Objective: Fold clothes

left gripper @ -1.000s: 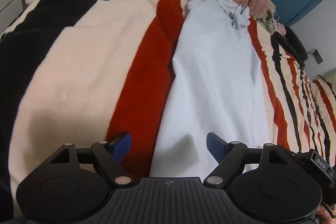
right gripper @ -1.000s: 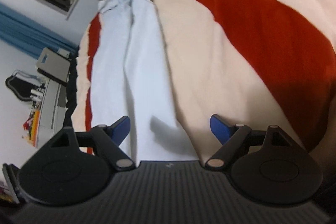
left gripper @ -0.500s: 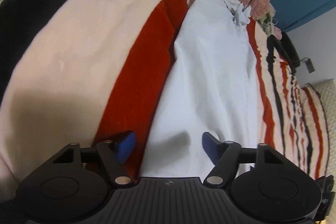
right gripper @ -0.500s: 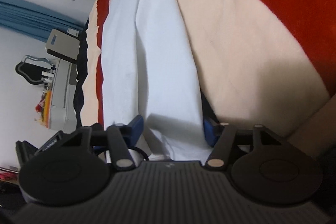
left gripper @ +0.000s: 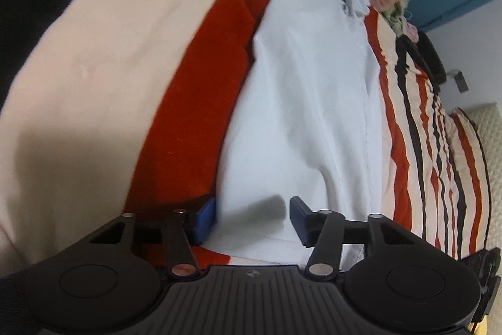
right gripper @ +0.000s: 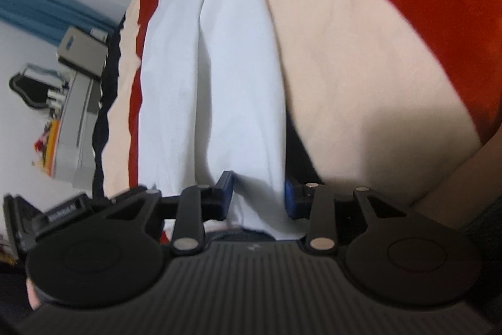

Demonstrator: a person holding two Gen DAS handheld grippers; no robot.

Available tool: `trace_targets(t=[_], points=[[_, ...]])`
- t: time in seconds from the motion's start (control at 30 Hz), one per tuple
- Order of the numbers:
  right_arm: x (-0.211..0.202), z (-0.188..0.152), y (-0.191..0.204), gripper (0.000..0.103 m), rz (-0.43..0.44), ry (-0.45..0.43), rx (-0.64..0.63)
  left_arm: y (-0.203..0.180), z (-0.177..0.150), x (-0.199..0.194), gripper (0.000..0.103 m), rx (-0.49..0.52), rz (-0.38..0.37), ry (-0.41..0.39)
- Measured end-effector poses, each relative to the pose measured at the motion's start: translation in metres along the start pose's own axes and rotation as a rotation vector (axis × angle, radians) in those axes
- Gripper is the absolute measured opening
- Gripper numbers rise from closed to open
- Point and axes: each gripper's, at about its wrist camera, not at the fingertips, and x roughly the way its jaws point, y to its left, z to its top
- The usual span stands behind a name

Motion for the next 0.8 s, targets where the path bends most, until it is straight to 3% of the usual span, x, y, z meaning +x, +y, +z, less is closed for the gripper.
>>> trace_targets(t=[0.13,0.3,0.43,0.57,0.73,0.8], points=[[0.005,-0.006,0.000,0.037,0.006,0.043,-0.001,-0.001,-0.001,0.002,0.054,0.008,0.007,0.006],[-0.010,-0.007,-0.009,0.036,0.059,-0.056,0.076,-0.002,-0.005,0.001,0.046,0.013,0.016,0.017],[-0.018,-0.010,-0.007,0.035,0.057,-0.097,0.049,-0.005,-0.009,0.002,0.040,0.023,0.009,0.049],[-0.024,-0.011,-0.008,0.018,0.059,-0.123,0.037,-0.006,-0.010,0.004,0.041,0.015,0.004,0.070],[-0.027,-0.010,-0.006,0.014,0.065,-0.145,0.031,-0.004,-0.009,0.006,0.041,-0.002,0.005,0.069],[-0.030,-0.008,-0.004,0.014,0.082,-0.156,0.038,-0.003,-0.008,0.006,0.033,-0.012,0.001,0.063]])
